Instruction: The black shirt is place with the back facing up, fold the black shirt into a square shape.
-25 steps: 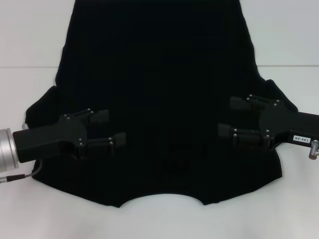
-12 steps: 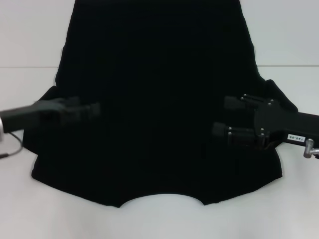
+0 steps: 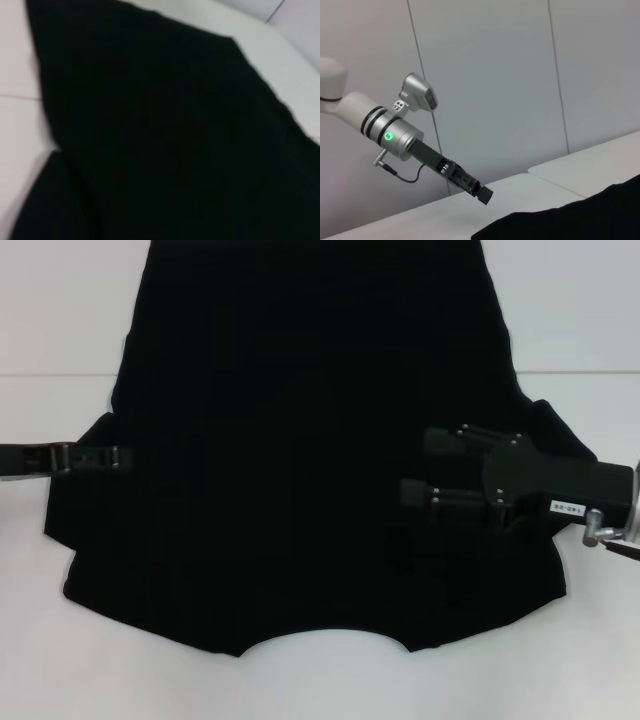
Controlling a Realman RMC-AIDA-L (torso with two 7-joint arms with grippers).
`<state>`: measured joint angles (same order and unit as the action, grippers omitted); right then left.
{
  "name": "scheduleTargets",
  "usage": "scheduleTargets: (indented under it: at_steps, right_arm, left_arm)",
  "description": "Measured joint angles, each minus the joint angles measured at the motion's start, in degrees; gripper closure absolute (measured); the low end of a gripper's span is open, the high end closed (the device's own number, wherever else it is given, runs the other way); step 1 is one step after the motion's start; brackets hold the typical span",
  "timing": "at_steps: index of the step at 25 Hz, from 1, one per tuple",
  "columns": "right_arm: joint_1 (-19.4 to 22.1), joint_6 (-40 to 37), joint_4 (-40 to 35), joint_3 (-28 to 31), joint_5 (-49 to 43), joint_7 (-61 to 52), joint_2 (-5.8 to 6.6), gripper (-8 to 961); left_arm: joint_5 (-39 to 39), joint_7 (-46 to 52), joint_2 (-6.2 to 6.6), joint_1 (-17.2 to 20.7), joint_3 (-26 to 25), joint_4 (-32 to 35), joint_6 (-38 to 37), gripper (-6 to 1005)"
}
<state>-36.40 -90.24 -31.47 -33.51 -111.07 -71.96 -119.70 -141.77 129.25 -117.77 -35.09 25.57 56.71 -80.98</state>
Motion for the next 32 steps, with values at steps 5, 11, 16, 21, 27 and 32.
scheduleTargets:
  at_steps: [5, 11, 16, 21, 27, 32]
  right_arm:
    - [-0.8, 0.6, 0.4, 0.0, 0.0, 0.0, -0.01, 76]
    - [-0.9, 0.7, 0.4, 0.0, 0.0, 0.0, -0.01, 76]
    - [-0.9, 0.7, 0.4, 0.3, 0.0, 0.0, -0.01, 77]
    - [-0.8, 0.7, 0.4, 0.4, 0.0, 0.0, -0.01, 77]
    - [-0.8, 0.7, 0.4, 0.4, 0.0, 0.0, -0.01, 77]
    - [-0.9, 0.7, 0.4, 0.4, 0.0, 0.0, -0.01, 77]
  left_arm:
    - [-7.9, 6.4, 0.47, -1.3, 0.0, 0.3, 4.3, 95]
    - [-11.0, 9.0, 0.53, -1.4, 0.0, -0.5, 8.0, 94]
    - [-11.1, 9.2, 0.53, -1.5, 0.2, -2.6, 10.1, 94]
    - [-11.2, 9.4, 0.33, -1.5, 1.1, -5.3, 13.1, 95]
    - [-11.2, 10.1, -0.03, -1.6, 1.5, -6.9, 15.8, 95]
    - [-11.2, 10.5, -0.17, -1.6, 1.5, -8.2, 17.6, 95]
